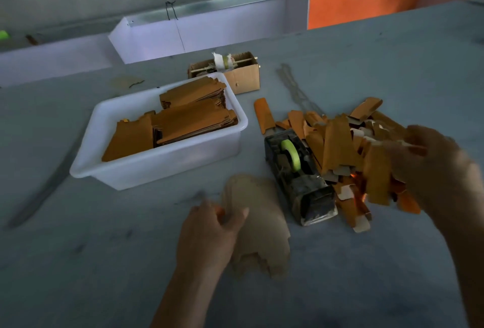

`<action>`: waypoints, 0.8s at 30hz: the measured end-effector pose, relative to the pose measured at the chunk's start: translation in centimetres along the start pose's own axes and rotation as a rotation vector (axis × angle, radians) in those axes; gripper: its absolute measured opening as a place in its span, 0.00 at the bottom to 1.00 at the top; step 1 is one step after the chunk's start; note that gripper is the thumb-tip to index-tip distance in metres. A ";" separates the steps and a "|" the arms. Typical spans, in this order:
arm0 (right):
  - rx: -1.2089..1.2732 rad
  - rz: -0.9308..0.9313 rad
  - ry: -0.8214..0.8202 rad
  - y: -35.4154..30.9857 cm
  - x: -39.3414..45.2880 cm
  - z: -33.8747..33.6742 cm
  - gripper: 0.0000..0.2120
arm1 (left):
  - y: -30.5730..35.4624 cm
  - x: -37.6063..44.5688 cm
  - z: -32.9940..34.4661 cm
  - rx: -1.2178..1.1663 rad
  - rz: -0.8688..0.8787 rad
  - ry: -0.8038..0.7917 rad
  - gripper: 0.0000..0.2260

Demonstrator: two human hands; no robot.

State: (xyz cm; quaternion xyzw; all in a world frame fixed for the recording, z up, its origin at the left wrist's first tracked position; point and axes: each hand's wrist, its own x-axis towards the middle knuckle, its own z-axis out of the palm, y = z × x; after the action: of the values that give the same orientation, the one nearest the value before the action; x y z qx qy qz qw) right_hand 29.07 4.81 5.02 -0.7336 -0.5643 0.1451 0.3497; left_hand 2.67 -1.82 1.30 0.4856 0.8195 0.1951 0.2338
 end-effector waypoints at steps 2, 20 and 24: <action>0.102 -0.061 0.048 -0.5 -1.4 0.2 0.08 | -0.2 0.5 0.6 0.033 -0.012 -0.053 0.19; 0.269 -0.325 -0.552 -3.6 -11.4 4.5 0.04 | -1.0 1.7 -1.3 -0.185 -0.002 -0.076 0.09; 0.294 -0.236 -0.548 -3.4 -11.3 4.6 0.03 | -0.5 0.7 -2.9 -0.373 0.004 -0.036 0.08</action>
State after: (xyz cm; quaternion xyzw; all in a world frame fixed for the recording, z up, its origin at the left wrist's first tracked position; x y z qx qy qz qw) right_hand 20.18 -3.70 2.00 -0.5385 -0.6917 0.3752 0.3014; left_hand 0.39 -1.70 3.28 0.4387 0.7640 0.3352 0.3339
